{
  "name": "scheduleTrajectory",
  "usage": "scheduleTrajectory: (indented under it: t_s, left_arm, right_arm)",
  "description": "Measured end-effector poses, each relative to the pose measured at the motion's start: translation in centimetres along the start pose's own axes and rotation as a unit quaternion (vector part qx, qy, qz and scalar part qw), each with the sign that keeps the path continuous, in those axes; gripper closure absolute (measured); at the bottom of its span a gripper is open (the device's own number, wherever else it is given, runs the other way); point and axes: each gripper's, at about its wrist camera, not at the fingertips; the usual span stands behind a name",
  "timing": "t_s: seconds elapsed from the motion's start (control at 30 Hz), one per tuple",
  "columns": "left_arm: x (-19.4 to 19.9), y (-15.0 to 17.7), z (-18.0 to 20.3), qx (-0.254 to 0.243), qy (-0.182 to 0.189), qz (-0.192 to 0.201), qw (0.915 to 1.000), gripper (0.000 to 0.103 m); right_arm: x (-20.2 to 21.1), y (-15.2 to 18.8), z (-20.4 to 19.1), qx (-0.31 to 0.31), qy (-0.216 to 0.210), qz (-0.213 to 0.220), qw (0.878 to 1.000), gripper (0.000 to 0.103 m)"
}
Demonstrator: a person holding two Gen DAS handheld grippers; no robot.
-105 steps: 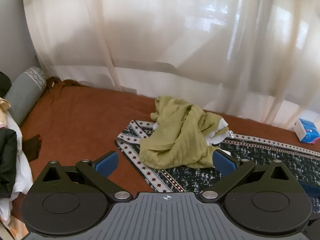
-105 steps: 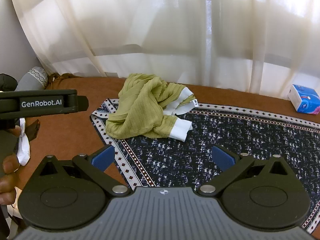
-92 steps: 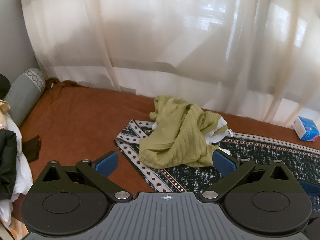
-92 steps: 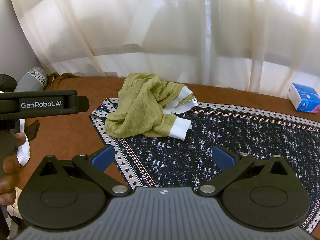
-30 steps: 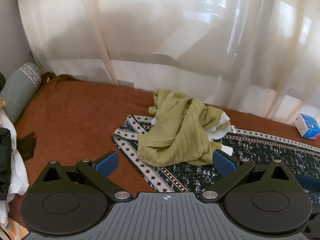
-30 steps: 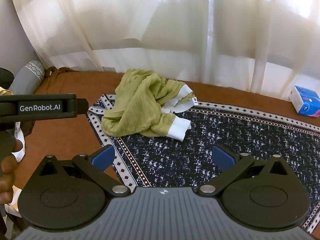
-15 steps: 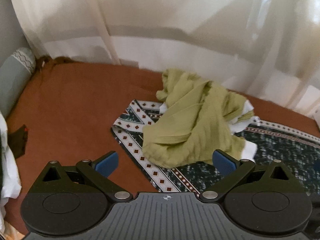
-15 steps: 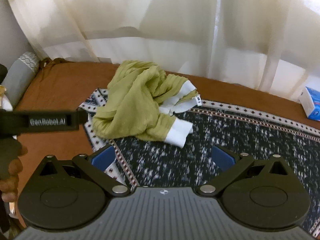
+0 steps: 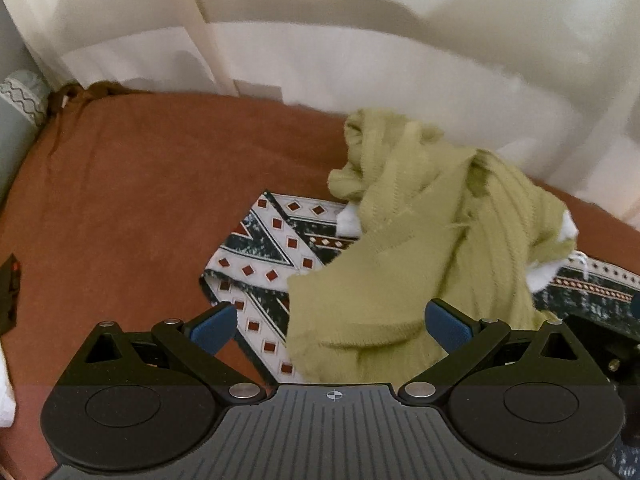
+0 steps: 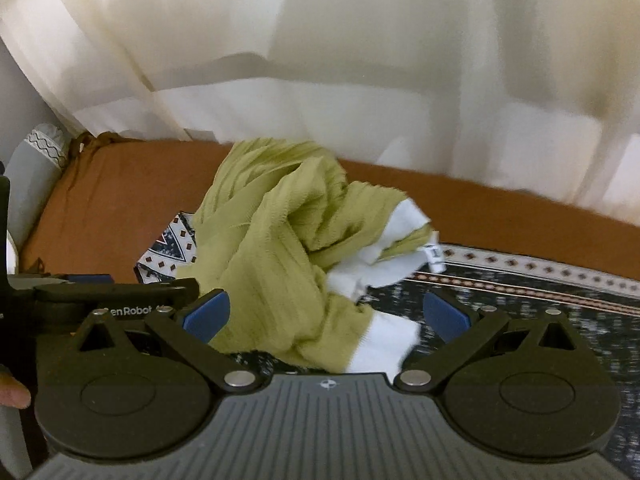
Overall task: Fold clothes
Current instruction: 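Grasp the green sweater with the left tool while the right tool grasps it too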
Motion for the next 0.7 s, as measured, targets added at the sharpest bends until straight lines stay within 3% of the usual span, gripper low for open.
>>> scheduleTrajectory:
  t_s: [0.23,0.5,0.57,0.67,0.7]
  left_arm:
    - [-3.5,-0.6,-0.4,-0.001,-0.006,-0.024,0.9997,0.000]
    - [-4.2,-0.1,-0.2,-0.017,0.022,-0.024,0.9993,0.003]
    - [-4.3,0.0,-0.1,-0.022,0.029,-0.024,0.9991,0.010]
    - [-4.4,0.2,0.1,-0.028,0.040,-0.023,0.9985,0.036]
    - [-4.5,0.3,0.1,-0.030,0.043,-0.023,0.9983,0.051]
  right_arm:
    - [-4.2,-0.8,-1.4,0.050,-0.014,0.009,0.999,0.002]
    - [-7.1,-0.2,-0.3,0.021,-0.052,0.005,0.998,0.011]
    - [-7.6,-0.1,0.0,0.008,-0.067,-0.002,0.998,0.023]
    - [-8.1,0.1,0.2,-0.008,-0.088,-0.013,0.996,0.041]
    - [-8.2,0.1,0.1,-0.006,-0.088,-0.016,0.996,0.043]
Point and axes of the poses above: each gripper's, at about its wrist camera, not at the fingertips, and x roughly against the way its jaws point, z to its right, y to its underside, and after that the axes turned 3 degrees about x, right-handed
